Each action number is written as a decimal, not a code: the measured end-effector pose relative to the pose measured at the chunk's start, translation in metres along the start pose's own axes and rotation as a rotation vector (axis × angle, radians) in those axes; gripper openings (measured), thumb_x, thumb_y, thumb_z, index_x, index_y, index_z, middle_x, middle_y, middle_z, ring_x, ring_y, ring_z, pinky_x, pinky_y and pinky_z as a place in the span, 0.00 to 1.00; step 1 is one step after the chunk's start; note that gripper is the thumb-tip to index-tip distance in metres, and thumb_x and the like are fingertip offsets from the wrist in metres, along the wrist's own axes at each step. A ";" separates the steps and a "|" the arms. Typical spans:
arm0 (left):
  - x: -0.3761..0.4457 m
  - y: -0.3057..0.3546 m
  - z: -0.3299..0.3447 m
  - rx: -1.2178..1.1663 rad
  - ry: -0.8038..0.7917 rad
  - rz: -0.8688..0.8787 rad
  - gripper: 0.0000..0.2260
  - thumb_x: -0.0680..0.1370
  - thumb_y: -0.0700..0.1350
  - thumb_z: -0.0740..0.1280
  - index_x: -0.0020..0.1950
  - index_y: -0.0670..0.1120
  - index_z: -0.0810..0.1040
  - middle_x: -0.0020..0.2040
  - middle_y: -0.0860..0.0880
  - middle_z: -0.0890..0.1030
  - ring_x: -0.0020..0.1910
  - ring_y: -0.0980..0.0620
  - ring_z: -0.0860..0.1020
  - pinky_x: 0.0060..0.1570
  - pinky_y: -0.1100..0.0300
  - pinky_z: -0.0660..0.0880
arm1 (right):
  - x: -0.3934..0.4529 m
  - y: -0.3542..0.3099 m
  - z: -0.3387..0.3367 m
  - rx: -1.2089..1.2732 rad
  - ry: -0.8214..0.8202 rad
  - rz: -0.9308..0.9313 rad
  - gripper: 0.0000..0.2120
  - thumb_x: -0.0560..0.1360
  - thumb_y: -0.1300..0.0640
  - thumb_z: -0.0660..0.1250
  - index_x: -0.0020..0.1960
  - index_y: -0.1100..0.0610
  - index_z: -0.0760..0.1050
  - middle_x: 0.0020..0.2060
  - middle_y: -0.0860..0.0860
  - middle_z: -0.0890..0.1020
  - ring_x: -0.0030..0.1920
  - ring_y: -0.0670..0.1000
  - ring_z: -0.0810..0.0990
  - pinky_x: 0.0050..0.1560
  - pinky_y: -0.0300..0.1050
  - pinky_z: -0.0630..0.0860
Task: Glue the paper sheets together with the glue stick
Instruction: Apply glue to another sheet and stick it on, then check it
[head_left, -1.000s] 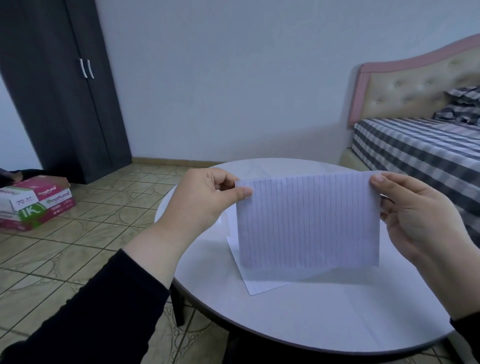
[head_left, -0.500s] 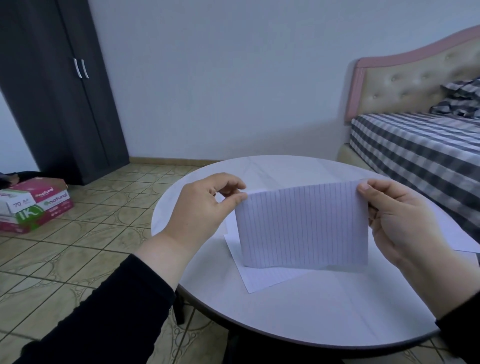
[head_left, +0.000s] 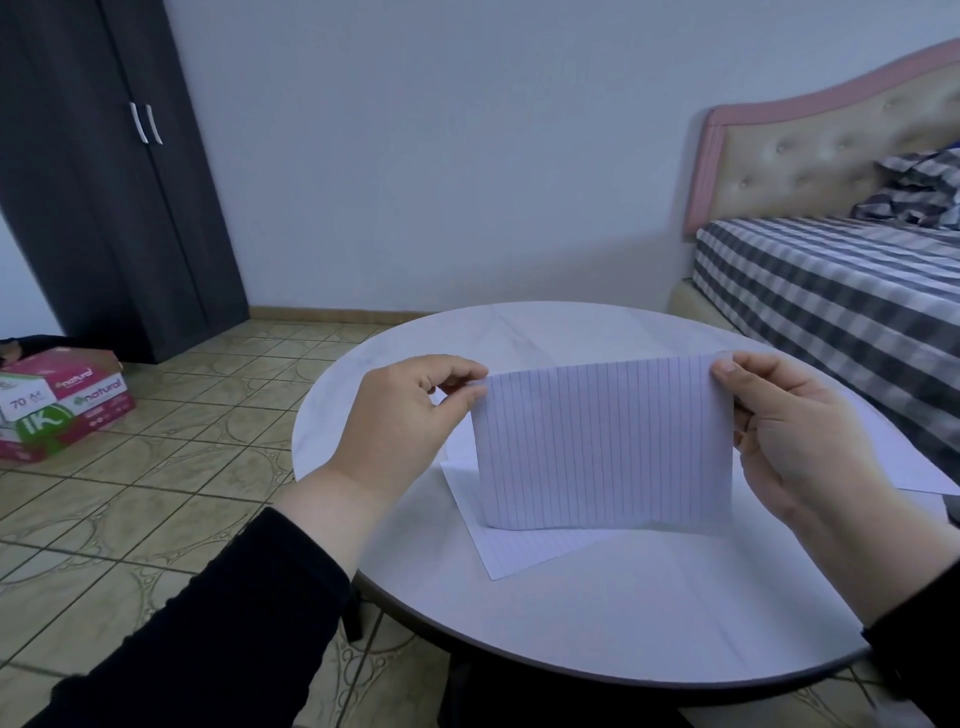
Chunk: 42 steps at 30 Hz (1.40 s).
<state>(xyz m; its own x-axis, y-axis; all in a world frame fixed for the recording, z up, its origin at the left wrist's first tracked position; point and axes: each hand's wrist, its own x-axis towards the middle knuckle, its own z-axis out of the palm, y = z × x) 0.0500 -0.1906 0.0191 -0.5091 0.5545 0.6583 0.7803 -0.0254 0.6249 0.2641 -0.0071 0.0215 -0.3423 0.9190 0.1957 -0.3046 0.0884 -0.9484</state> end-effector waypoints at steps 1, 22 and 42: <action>0.000 0.000 0.001 -0.032 0.001 -0.043 0.05 0.74 0.41 0.73 0.46 0.50 0.85 0.40 0.60 0.84 0.43 0.63 0.79 0.43 0.74 0.70 | 0.000 0.000 0.000 -0.010 0.000 -0.001 0.05 0.76 0.59 0.67 0.50 0.59 0.79 0.44 0.54 0.80 0.45 0.54 0.73 0.47 0.45 0.70; -0.016 -0.029 0.033 0.532 -0.504 -0.188 0.07 0.73 0.41 0.67 0.46 0.53 0.78 0.37 0.58 0.77 0.48 0.52 0.75 0.46 0.59 0.71 | 0.010 0.053 -0.014 -1.258 -0.141 -0.172 0.05 0.74 0.50 0.68 0.42 0.50 0.78 0.38 0.43 0.82 0.46 0.47 0.76 0.48 0.48 0.54; -0.036 -0.002 0.089 0.527 -0.991 0.125 0.30 0.76 0.66 0.61 0.75 0.59 0.62 0.76 0.59 0.60 0.74 0.53 0.58 0.72 0.53 0.58 | 0.033 0.080 -0.021 -1.372 -0.163 -0.242 0.05 0.74 0.47 0.68 0.43 0.48 0.78 0.40 0.42 0.81 0.50 0.48 0.77 0.50 0.50 0.55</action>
<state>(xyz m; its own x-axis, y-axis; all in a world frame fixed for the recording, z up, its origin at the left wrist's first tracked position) 0.0989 -0.1366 -0.0427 -0.0865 0.9940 -0.0664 0.9809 0.0966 0.1685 0.2467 0.0386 -0.0526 -0.5337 0.7811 0.3241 0.6974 0.6232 -0.3539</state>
